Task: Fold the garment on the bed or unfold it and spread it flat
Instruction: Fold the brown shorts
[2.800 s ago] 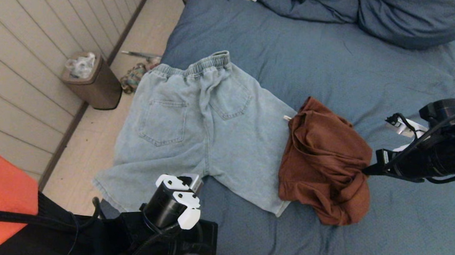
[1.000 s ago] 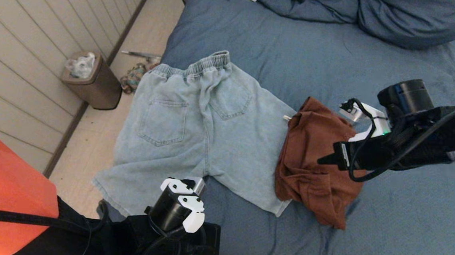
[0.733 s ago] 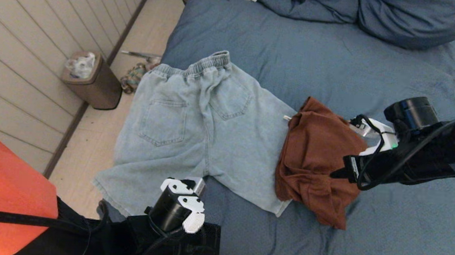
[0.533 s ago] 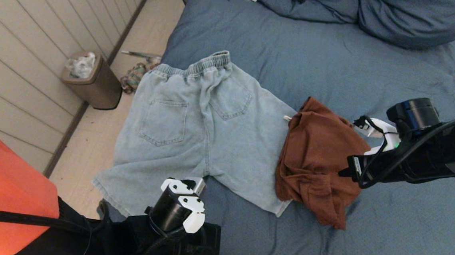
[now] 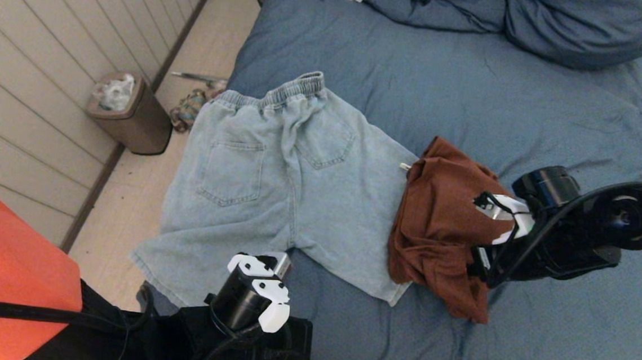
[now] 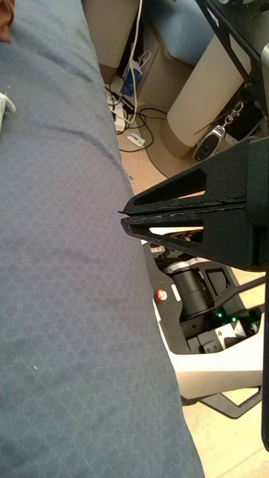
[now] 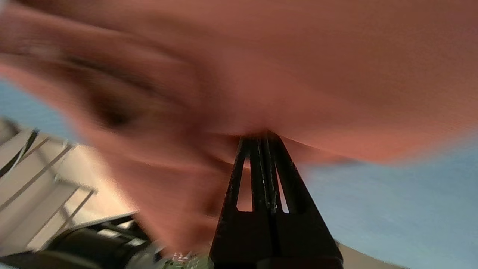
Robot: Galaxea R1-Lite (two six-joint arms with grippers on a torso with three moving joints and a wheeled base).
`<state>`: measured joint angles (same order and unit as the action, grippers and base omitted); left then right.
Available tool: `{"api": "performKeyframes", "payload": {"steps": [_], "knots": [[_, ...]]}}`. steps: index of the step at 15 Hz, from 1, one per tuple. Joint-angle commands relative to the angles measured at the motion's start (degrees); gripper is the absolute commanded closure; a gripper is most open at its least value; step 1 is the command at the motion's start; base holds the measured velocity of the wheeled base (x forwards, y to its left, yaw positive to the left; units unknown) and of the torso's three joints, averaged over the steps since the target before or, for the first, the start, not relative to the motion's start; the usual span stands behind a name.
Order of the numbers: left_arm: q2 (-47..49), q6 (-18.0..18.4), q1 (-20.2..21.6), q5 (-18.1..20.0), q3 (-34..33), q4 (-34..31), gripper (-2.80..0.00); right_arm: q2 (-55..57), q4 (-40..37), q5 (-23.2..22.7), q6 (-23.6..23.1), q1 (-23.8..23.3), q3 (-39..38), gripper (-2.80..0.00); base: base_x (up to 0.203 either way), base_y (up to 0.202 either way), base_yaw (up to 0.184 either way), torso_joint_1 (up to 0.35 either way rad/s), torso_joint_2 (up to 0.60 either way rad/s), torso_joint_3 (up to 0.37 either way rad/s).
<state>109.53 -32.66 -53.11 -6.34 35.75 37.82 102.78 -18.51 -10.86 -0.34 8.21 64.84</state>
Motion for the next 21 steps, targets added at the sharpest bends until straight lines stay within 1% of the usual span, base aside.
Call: {"api": "performKeyframes", "payload": {"steps": [1, 2, 5, 8, 10, 13, 14, 17, 20, 21], "knots": [[-0.5, -0.2, -0.2, -0.1, -0.1, 0.2, 0.00, 3.8, -0.1, 0.3, 2.6, 6.4, 3.6, 0.00, 0.000, 0.000, 0.000, 0.000, 0.00, 0.000], [-0.8, -0.2, -0.2, -0.1, -0.1, 0.2, 0.00, 6.0, -0.1, 0.9, 4.0, 8.8, 7.5, 0.00, 0.000, 0.000, 0.000, 0.000, 0.00, 0.000], [-0.8, -0.2, -0.2, -0.1, -0.1, 0.3, 0.00, 12.1, -0.5, 1.8, 6.4, 13.1, 16.4, 0.00, 0.000, 0.000, 0.000, 0.000, 0.00, 0.000], [-0.8, -0.1, -0.2, -0.2, -0.1, 0.3, 0.00, 16.0, -0.7, 2.1, 7.5, 16.8, 22.3, 0.00, 0.000, 0.000, 0.000, 0.000, 0.00, 0.000], [-0.8, -0.1, -0.2, -0.2, 0.0, 0.3, 0.00, 17.0, -0.8, 2.0, 7.6, 17.8, 23.9, 0.00, 0.000, 0.000, 0.000, 0.000, 0.00, 0.000], [-0.6, 0.0, -0.2, -0.3, 0.1, 0.3, 0.00, 16.0, -0.8, 2.1, 7.9, 20.6, 21.8, 0.00, 0.000, 0.000, 0.000, 0.000, 0.00, 0.000], [-0.5, 0.0, -0.1, -0.3, 0.0, 0.3, 0.00, 14.7, -0.8, 2.1, 8.0, 20.7, 21.4, 0.00, 0.000, 0.000, 0.000, 0.000, 0.00, 0.000], [-1.6, -0.2, -0.1, -0.3, -0.1, 0.3, 0.00, 10.3, -0.8, 2.1, 9.0, 19.0, 22.2, 0.00, 0.000, 0.000, 0.000, 0.000, 0.00, 0.000], [-4.2, -0.1, -0.1, -0.4, -0.1, 0.2, 0.00, 4.0, -0.5, 2.0, 11.2, 13.5, 23.4, 0.00, 0.000, 0.000, 0.000, 0.000, 0.00, 0.000], [-6.0, -0.1, 0.0, -0.8, -0.1, 0.0, 0.00, 1.9, -0.4, 1.6, 11.4, 10.8, 23.4, 0.00, 0.000, 0.000, 0.000, 0.000, 0.00, 0.000]]}}
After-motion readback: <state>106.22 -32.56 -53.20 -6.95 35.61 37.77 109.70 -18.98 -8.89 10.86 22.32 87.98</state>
